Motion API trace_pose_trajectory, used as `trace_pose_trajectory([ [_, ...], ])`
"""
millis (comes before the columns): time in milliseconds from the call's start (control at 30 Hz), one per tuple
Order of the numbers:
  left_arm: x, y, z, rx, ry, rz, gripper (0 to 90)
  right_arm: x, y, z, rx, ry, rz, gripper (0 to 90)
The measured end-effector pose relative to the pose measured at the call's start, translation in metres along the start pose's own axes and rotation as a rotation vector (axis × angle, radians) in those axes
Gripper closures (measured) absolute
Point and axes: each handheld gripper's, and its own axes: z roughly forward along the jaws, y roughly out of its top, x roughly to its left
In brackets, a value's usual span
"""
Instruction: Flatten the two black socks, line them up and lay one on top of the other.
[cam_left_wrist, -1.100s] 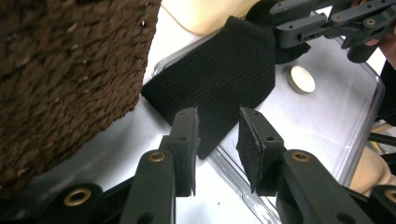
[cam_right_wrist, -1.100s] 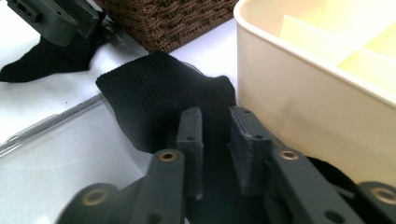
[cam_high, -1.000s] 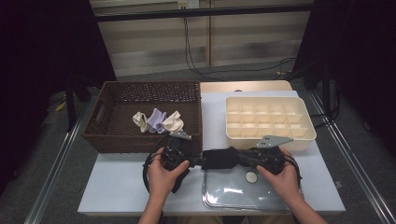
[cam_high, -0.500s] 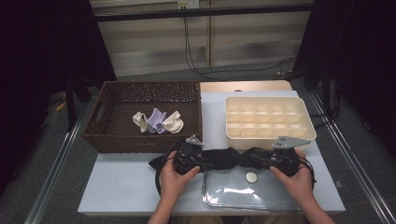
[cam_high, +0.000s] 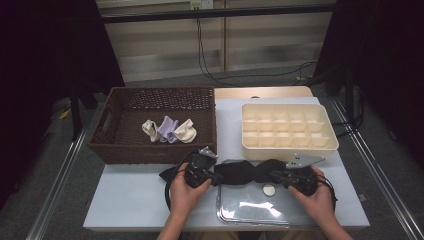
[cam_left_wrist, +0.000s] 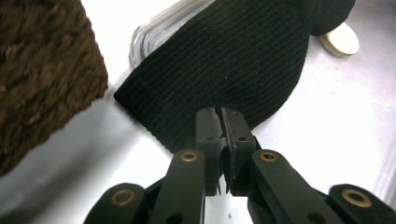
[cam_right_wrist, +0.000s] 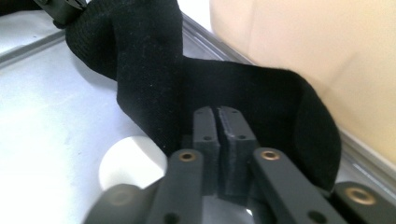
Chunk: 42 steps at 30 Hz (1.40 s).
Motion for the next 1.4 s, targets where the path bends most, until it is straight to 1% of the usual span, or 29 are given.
trace_pose_trajectory([
  [33,0.0,-0.001,-0.001,-0.007,-0.003,-0.019,86.7,0.0,-0.001,-0.001,0.001,0.005,0.014,88.2],
  [67,0.002,-0.003,-0.004,0.005,-0.004,-0.012,86.9,-0.001,-0.001,-0.003,0.002,0.003,0.017,88.5],
  [100,0.003,-0.004,-0.007,-0.001,-0.01,-0.013,87.1,-0.001,-0.002,-0.005,0.002,0.0,0.021,88.7],
  [200,0.004,-0.008,-0.014,-0.048,-0.013,-0.059,87.1,-0.005,-0.005,-0.012,-0.009,-0.015,0.029,89.0],
  [233,0.005,-0.008,-0.017,-0.05,-0.016,-0.046,87.1,-0.007,-0.005,-0.014,-0.017,-0.014,0.036,89.1],
  [333,0.005,-0.007,-0.021,-0.088,-0.022,-0.065,87.1,-0.009,-0.004,-0.019,-0.038,-0.014,0.047,89.2],
  [400,0.006,-0.006,-0.023,-0.094,-0.03,-0.064,87.0,-0.009,-0.003,-0.021,-0.058,-0.02,0.047,89.4],
  [433,0.006,-0.006,-0.024,-0.103,-0.024,-0.065,86.9,-0.009,-0.001,-0.022,-0.062,-0.019,0.053,89.3],
  [500,0.008,-0.005,-0.025,-0.096,-0.027,-0.061,86.9,-0.009,0.001,-0.023,-0.072,-0.017,0.05,89.4],
  [533,0.008,-0.005,-0.023,-0.102,-0.028,-0.074,86.7,-0.009,0.002,-0.023,-0.071,-0.02,0.055,89.4],
  [567,0.009,-0.005,-0.021,-0.095,-0.025,-0.071,86.0,-0.01,0.002,-0.022,-0.07,-0.022,0.055,89.2],
  [600,0.01,-0.005,-0.019,-0.097,-0.027,-0.08,84.8,-0.011,0.002,-0.021,-0.06,-0.024,0.055,89.0],
  [667,0.012,-0.006,-0.016,-0.082,-0.015,-0.073,82.1,-0.012,0.0,-0.017,-0.037,-0.042,0.053,88.4],
  [700,0.013,-0.007,-0.015,-0.085,-0.008,-0.081,77.7,-0.013,-0.001,-0.015,-0.026,-0.052,0.046,87.4],
  [767,0.013,-0.008,-0.016,-0.092,-0.012,-0.082,75.5,-0.014,-0.002,-0.014,-0.031,-0.049,0.056,78.1],
  [800,0.011,-0.008,-0.016,-0.103,-0.006,-0.084,72.5,-0.013,-0.001,-0.015,-0.043,-0.047,0.059,76.7],
  [867,0.009,-0.007,-0.015,-0.105,-0.002,-0.073,69.2,-0.013,0.001,-0.017,-0.077,-0.036,0.049,75.6],
  [900,0.008,-0.006,-0.013,-0.109,0.008,-0.062,66.1,-0.012,0.002,-0.016,-0.077,-0.037,0.05,75.5],
  [1000,0.005,-0.004,-0.006,-0.117,0.029,-0.043,60.0,-0.01,0.002,-0.011,-0.04,-0.031,0.041,76.2],
  [1033,0.005,-0.003,-0.004,-0.112,0.018,-0.043,60.0,-0.01,0.001,-0.009,-0.026,-0.021,0.038,76.7],
  [1100,0.004,-0.003,-0.001,-0.102,0.023,-0.029,60.2,-0.008,0.0,-0.006,-0.011,-0.015,0.034,76.9],
  [1133,0.004,-0.003,0.001,-0.102,0.023,-0.036,60.4,-0.007,-0.001,-0.005,0.0,-0.013,0.036,77.4],
  [1167,0.004,-0.003,0.003,-0.087,0.02,-0.035,62.1,-0.006,-0.001,-0.005,0.005,-0.012,0.036,78.0],
  [1233,0.004,-0.005,0.005,-0.098,0.018,-0.043,64.3,-0.004,-0.003,-0.004,0.002,0.001,0.034,78.7],
  [1267,0.004,-0.005,0.004,-0.082,0.01,-0.036,68.3,-0.003,-0.003,-0.005,0.005,0.006,0.036,78.9],
  [1300,0.004,-0.005,0.002,-0.058,0.005,-0.038,75.1,-0.002,-0.003,-0.005,0.005,0.014,0.034,79.2],
  [1333,0.005,-0.005,0.002,-0.025,0.003,-0.007,82.3,0.0,-0.004,-0.005,0.004,0.02,0.032,79.4],
  [1367,0.003,-0.006,0.003,-0.052,-0.002,-0.041,83.0,0.001,-0.004,-0.005,0.002,0.03,0.034,79.6],
  [1400,0.004,-0.007,0.001,-0.033,-0.007,-0.029,84.5,0.003,-0.005,-0.006,0.005,0.032,0.028,79.9],
])
